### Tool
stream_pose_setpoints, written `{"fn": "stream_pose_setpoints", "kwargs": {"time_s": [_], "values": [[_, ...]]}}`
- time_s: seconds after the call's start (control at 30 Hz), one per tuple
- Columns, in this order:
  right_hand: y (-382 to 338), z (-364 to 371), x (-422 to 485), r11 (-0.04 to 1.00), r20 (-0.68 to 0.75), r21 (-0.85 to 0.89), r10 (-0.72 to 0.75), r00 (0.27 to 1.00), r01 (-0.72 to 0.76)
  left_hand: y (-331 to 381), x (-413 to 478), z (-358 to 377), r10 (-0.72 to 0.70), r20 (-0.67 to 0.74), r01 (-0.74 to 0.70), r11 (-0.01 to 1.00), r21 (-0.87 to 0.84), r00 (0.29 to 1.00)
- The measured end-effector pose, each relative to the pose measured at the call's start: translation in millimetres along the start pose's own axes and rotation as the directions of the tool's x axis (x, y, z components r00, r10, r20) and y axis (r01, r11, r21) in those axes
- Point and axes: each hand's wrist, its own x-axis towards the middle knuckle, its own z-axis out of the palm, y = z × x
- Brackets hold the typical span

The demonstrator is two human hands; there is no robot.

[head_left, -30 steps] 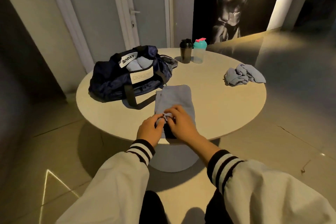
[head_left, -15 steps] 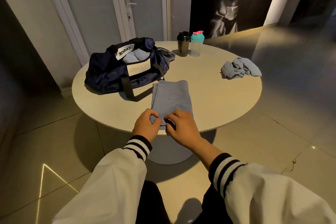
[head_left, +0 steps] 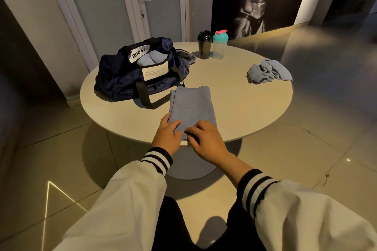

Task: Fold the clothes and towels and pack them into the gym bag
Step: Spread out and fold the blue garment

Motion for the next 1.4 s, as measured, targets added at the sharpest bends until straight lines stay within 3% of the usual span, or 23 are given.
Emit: {"fn": "stream_pose_setpoints", "kwargs": {"time_s": [0.2, 0.33, 0.43, 0.6, 0.7, 0.77, 0.97, 1.23, 1.4], "values": [[10.9, -19.4, 5.5, 0.99, 0.043, -0.035, 0.142, 0.989, -0.14, 11.5, -1.9, 4.8, 0.097, 0.103, -0.105, 0.991, 0.08, 0.99], [15.1, -29.6, 22.6, 0.98, 0.065, 0.044, 0.192, 0.979, -0.195, 17.8, 9.3, 0.7, 0.138, -0.025, -0.139, 0.988, -0.059, 0.99], [18.5, -25.1, 45.7, 0.984, 0.056, 0.075, 0.159, 0.986, -0.163, 13.8, 34.5, -2.3, 0.075, -0.082, -0.076, 0.997, -0.008, 0.994], [29.2, 0.3, 77.8, 0.97, 0.128, 0.002, 0.242, 0.962, -0.245, 4.7, 89.8, 1.5, -0.053, 0.057, 0.054, 0.998, -0.021, 0.997], [33.9, 14.2, 76.7, 0.971, 0.182, -0.111, 0.229, 0.956, -0.211, 8.5, 109.8, 7.2, -0.096, 0.101, 0.082, 0.987, 0.14, 0.99], [34.8, 17.4, 75.4, 0.972, 0.188, -0.146, 0.209, 0.96, -0.184, 8.4, 113.4, 11.6, -0.087, 0.057, 0.072, 0.973, 0.219, 0.995], [35.1, 20.8, 72.0, 0.979, 0.199, -0.134, 0.176, 0.964, -0.151, -4.1, 111.1, 18.0, -0.051, -0.108, 0.045, 0.997, -0.055, 0.993], [35.2, 18.5, 75.1, 0.982, 0.274, -0.111, 0.176, 0.946, -0.151, -3.6, 112.9, 20.9, -0.089, -0.099, 0.089, 0.996, -0.001, 0.991], [32.5, 14.5, 72.2, 0.988, 0.204, -0.045, 0.154, 0.967, -0.148, -5.3, 96.6, 14.7, 0.074, -0.126, -0.069, 0.997, 0.041, 0.989]]}}
